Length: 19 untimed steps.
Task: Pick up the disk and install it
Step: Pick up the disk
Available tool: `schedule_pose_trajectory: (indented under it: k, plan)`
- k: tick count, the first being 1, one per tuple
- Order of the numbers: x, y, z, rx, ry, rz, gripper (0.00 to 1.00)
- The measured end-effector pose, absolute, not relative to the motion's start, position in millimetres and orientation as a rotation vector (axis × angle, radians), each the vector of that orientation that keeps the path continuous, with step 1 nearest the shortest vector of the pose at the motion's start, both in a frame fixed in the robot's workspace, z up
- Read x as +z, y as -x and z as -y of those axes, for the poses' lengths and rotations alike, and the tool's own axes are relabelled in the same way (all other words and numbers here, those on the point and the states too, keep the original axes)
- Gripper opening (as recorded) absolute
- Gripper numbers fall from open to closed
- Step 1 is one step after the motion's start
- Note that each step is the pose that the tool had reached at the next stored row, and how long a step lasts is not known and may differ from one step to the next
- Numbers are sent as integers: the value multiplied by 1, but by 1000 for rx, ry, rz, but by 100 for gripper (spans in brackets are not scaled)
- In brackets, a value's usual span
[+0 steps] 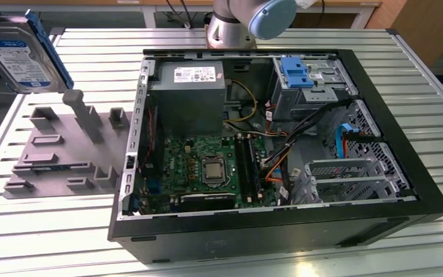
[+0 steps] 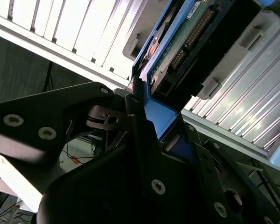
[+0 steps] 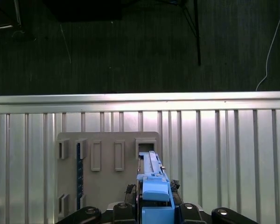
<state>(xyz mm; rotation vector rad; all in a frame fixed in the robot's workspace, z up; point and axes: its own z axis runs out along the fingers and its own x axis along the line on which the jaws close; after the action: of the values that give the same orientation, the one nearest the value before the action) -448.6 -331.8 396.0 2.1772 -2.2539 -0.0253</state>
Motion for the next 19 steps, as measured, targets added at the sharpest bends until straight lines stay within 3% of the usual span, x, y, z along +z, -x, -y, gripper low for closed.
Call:
schedule_pose_trajectory:
  k: [19]
  plan:
    - [404, 449, 332, -25, -2177, 2254, 36]
